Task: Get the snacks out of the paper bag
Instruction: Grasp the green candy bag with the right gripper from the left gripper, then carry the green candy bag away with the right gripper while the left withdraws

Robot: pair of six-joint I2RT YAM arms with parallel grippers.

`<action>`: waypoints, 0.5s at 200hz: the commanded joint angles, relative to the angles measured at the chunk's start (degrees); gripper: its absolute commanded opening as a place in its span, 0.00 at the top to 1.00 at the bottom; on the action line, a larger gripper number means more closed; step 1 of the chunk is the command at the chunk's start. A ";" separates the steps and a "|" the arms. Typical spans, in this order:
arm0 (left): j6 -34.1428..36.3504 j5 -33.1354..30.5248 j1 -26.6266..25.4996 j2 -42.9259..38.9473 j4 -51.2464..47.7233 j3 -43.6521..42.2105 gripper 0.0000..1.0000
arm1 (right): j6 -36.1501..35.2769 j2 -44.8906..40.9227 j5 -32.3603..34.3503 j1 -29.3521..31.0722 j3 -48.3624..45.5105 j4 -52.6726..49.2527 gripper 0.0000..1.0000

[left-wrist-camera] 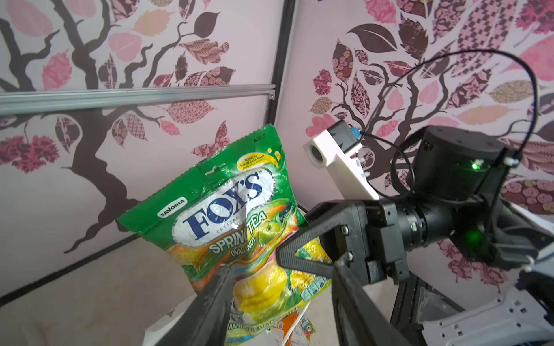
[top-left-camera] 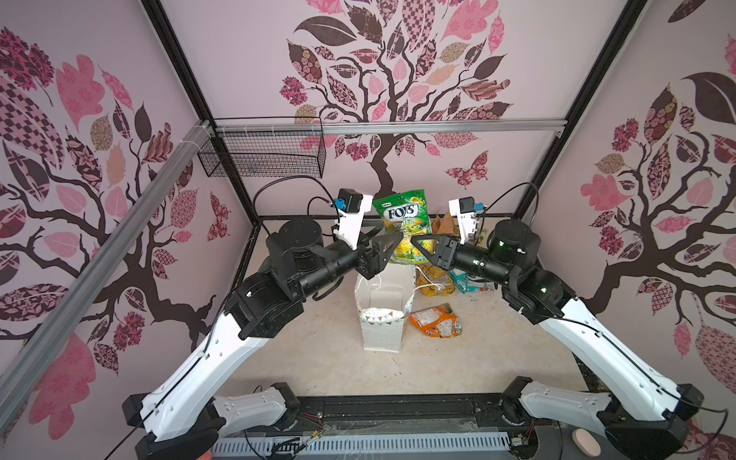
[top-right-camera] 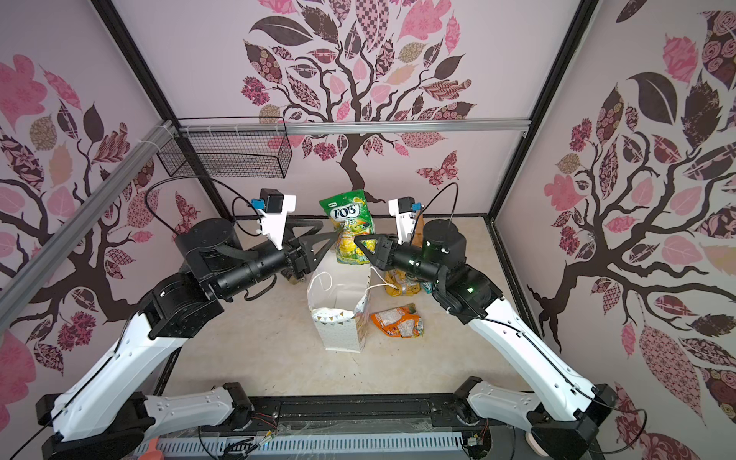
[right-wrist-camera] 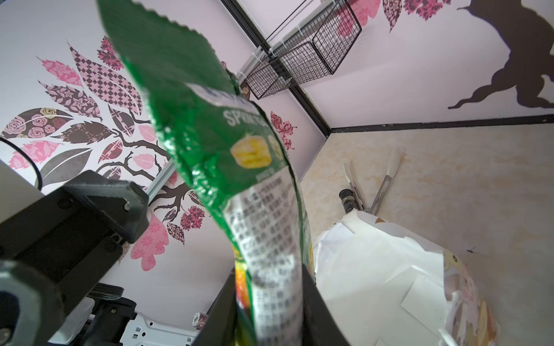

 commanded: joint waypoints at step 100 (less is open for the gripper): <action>9.08 16.67 -0.22 -4.11 -7.91 -5.58 0.01 | -2.21 -3.38 -2.26 -18.40 2.80 -4.87 0.94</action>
